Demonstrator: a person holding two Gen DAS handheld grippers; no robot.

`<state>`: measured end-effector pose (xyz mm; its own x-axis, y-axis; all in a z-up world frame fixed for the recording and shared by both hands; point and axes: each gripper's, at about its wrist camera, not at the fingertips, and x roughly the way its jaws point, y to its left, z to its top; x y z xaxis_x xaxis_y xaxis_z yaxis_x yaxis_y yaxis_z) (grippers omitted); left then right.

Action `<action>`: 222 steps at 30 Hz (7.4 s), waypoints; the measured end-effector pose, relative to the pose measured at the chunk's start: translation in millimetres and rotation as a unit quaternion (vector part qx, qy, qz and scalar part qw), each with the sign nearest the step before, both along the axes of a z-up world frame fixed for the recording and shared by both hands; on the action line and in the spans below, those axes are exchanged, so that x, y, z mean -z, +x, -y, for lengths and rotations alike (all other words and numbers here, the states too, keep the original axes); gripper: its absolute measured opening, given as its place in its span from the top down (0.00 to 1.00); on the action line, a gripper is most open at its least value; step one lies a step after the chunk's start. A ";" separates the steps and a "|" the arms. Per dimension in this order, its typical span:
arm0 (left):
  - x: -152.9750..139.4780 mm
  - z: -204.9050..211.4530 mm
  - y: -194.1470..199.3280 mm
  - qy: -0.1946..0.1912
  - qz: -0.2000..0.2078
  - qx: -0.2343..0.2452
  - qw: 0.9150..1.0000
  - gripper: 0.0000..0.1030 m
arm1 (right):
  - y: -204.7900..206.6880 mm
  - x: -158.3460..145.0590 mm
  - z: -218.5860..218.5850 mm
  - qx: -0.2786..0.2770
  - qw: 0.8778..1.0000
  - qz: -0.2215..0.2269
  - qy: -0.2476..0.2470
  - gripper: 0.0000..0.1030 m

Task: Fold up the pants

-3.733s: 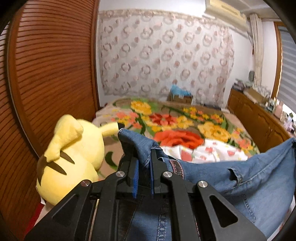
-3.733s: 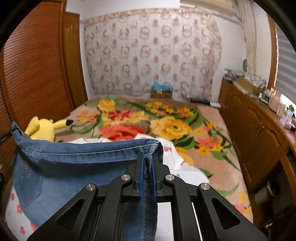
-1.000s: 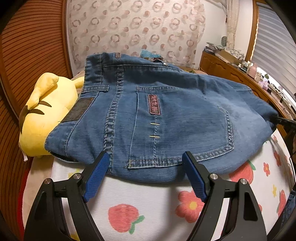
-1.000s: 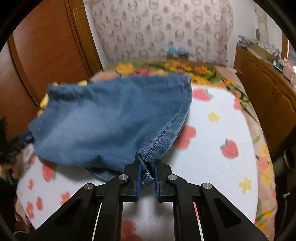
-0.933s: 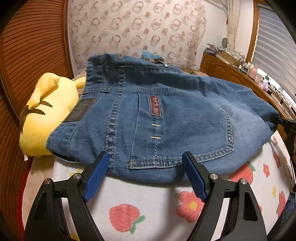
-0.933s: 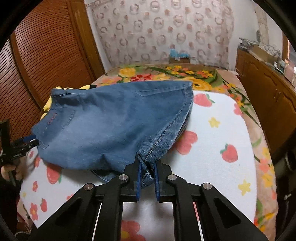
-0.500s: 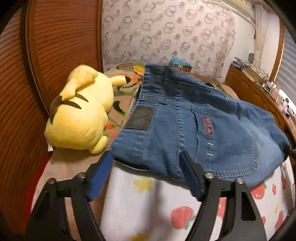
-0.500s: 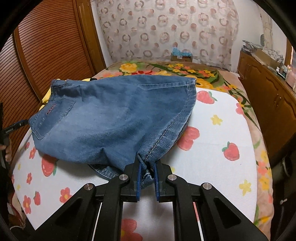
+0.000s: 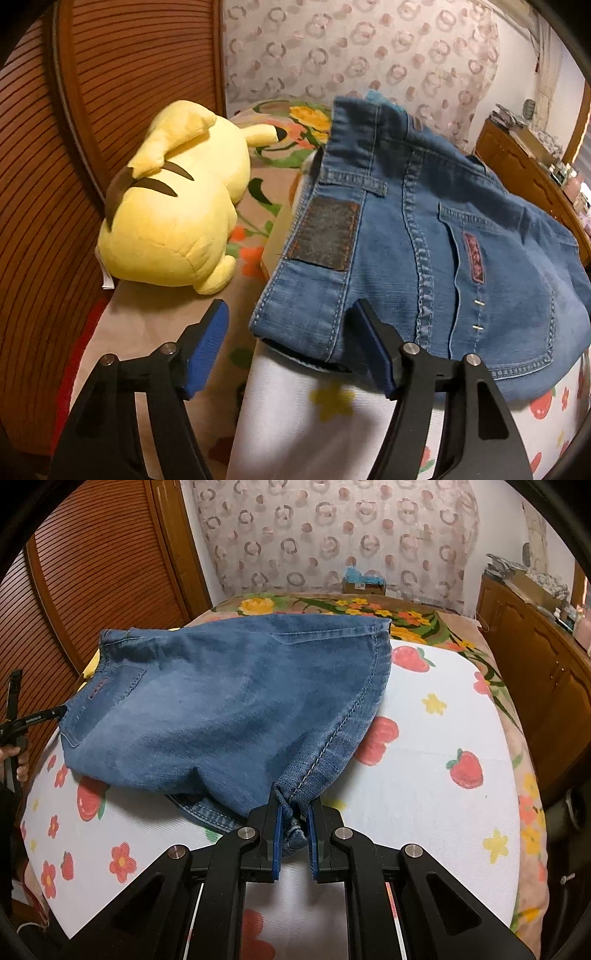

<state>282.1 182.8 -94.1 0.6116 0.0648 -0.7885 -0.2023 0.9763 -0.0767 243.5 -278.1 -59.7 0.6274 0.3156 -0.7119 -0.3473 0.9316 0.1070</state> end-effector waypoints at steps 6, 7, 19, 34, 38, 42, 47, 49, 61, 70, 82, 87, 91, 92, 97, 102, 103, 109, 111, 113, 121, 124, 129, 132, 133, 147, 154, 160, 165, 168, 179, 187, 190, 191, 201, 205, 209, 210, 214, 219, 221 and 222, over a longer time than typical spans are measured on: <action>3.2 -0.8 -0.1 -0.021 0.011 0.015 1.000 0.44 | 3.4 5.7 0.9 0.000 1.000 -0.006 0.001 0.89; 2.2 1.3 -1.1 -0.027 0.016 0.023 0.999 0.53 | 3.3 5.5 1.0 0.000 1.000 -0.006 0.002 0.89; -50.4 27.1 -24.7 0.020 0.100 0.035 0.994 0.86 | -18.7 -38.9 2.9 -0.001 0.998 0.070 0.004 0.92; -117.9 56.4 -69.8 0.030 0.196 0.049 0.979 0.87 | -93.0 -103.0 50.8 0.056 0.985 0.166 0.001 0.93; -124.5 60.0 -84.5 0.042 0.202 0.055 0.977 0.87 | -119.8 -98.6 54.3 0.062 0.984 0.166 0.010 0.93; -114.5 54.7 -83.1 0.044 0.188 0.049 0.980 0.87 | -124.7 -83.0 40.6 0.054 0.988 0.148 0.005 0.93; -100.6 47.0 -81.3 0.053 0.176 0.037 0.982 0.88 | -116.4 -80.0 28.7 0.048 0.990 0.135 -0.008 0.93; -96.0 45.1 -80.3 0.052 0.170 0.035 0.984 0.87 | -106.9 -86.4 24.2 0.046 0.990 0.135 -0.010 0.93; -107.9 33.8 -78.7 0.009 0.187 0.015 0.982 0.87 | -7.2 -200.2 -36.0 0.006 0.977 0.211 -0.030 0.93; -76.7 29.4 -86.3 0.010 0.165 0.015 0.986 0.88 | -28.5 -182.8 -8.0 0.011 0.984 0.176 -0.018 0.93; -53.3 25.7 -91.8 0.014 0.141 0.017 0.990 0.87 | -26.4 -54.4 18.0 0.016 0.999 -0.029 -0.019 0.92; -48.7 24.2 -93.2 0.013 0.136 0.016 0.990 0.87 | -20.5 -51.8 15.0 0.018 0.999 -0.040 -0.019 0.92; -42.3 24.9 -93.9 0.014 0.130 0.017 0.991 0.87 | -10.1 -48.7 5.4 0.037 0.997 -0.047 -0.045 0.72; -41.1 24.9 -93.9 0.015 0.128 0.017 0.991 0.87 | -6.7 -47.9 5.3 0.048 0.996 -0.044 -0.052 0.61; -31.5 24.7 -96.0 0.017 0.115 0.018 0.993 0.87 | 3.6 -42.7 1.6 0.062 0.995 -0.058 -0.049 0.54; -20.7 24.4 -96.6 0.016 0.104 0.015 0.994 0.87 | 5.5 -38.5 -8.4 0.065 0.995 -0.048 -0.058 0.58; -18.0 23.9 -96.5 0.017 0.100 0.014 0.995 0.87 | 2.5 -37.4 -11.0 0.061 0.995 -0.042 -0.064 0.63; -8.8 18.2 -103.0 0.020 0.094 0.010 0.995 0.87 | -12.9 -32.0 -18.6 0.036 0.997 -0.023 -0.070 0.84; -5.8 16.6 -105.8 0.019 0.091 0.010 0.996 0.87 | -17.9 -30.5 -13.6 0.035 0.997 -0.019 -0.065 0.84; -3.5 15.5 -108.4 0.020 0.089 0.009 0.996 0.87 | -20.4 -30.9 -9.9 0.034 0.998 -0.019 -0.057 0.84; -2.9 14.3 -118.6 0.026 0.087 0.006 0.996 0.87 | -22.3 -30.8 -7.1 0.028 0.998 -0.018 -0.051 0.84; -2.4 15.7 -123.0 0.028 0.086 0.008 0.996 0.87 | -18.8 -29.7 -3.7 0.029 0.998 -0.017 -0.045 0.84; -2.6 16.8 -131.4 0.029 0.085 0.012 0.996 0.87 | -17.4 -27.9 3.7 0.031 0.999 -0.012 -0.033 0.84; -2.8 16.5 -134.5 0.029 0.086 0.011 0.996 0.87 | -19.0 -27.5 4.0 0.028 0.999 -0.004 -0.028 0.84; -3.4 16.3 -135.3 0.029 0.087 0.010 0.996 0.87 | -19.1 -27.5 4.3 0.028 0.999 -0.003 -0.026 0.84; -102.0 36.7 -127.2 0.040 0.194 0.028 0.980 0.88 | -4.4 -109.3 -9.2 0.035 0.993 0.115 -0.018 0.85; -170.9 56.7 -96.6 0.064 0.256 0.040 0.964 0.89 | 14.1 -179.8 -9.4 0.056 0.982 0.178 -0.030 0.85; -202.2 77.8 -53.2 0.092 0.269 0.073 0.956 0.90 | 33.9 -216.5 7.0 0.093 0.973 0.204 -0.047 0.86; -219.0 91.0 -34.2 0.082 0.285 0.080 0.952 0.90 | 39.2 -234.7 3.7 0.110 0.966 0.227 -0.054 0.86; -215.4 97.1 -39.0 0.084 0.284 0.088 0.951 0.90 | 27.2 -235.4 3.1 0.116 0.962 0.242 -0.048 0.85; -42.8 98.9 -115.6 0.052 0.134 0.101 0.985 0.90 | -55.7 -18.3 14.7 0.081 0.994 0.073 -0.028 0.85; -12.3 93.0 -130.8 0.033 0.095 0.091 0.991 0.89 | -49.9 22.7 12.1 0.096 0.995 0.033 0.013 0.84; -10.8 93.8 -131.3 0.033 0.093 0.090 0.991 0.89 | -47.3 22.5 17.9 0.102 0.994 0.030 0.018 0.84; -10.0 93.2 -130.7 0.032 0.091 0.090 0.991 0.88 | -45.0 23.6 31.2 0.103 0.994 0.029 0.023 0.84; -17.2 81.6 -148.5 0.023 0.110 0.083 0.990 0.48 | -67.7 15.6 59.0 0.116 0.991 0.039 0.057 0.73; -24.5 86.2 -156.3 0.021 0.125 0.094 0.987 0.23 | -64.1 13.9 62.5 0.123 0.989 0.043 0.071 0.73; -30.2 94.9 -157.6 0.029 0.131 0.102 0.986 0.23 | -65.6 6.4 58.3 0.111 0.990 0.058 0.069 0.89; -31.6 96.2 -158.7 0.029 0.136 0.100 0.985 0.23 | -66.5 4.3 55.3 0.112 0.990 0.065 0.064 0.89; -38.0 101.8 -159.7 0.019 0.143 0.105 0.984 0.23 | -66.0 -15.3 39.4 0.104 0.989 0.094 0.044 0.90; -48.0 110.3 -162.7 0.021 0.149 0.115 0.982 0.23 | -60.4 -50.8 7.4 0.072 0.987 0.138 0.040 0.90; -51.7 114.5 -165.0 0.023 0.152 0.119 0.981 0.23 | -57.5 -64.1 -13.0 0.047 0.986 0.155 0.042 0.90; -54.2 116.0 -166.7 0.025 0.155 0.122 0.980 0.23 | -55.4 -70.1 -26.4 0.031 0.986 0.161 0.041 0.90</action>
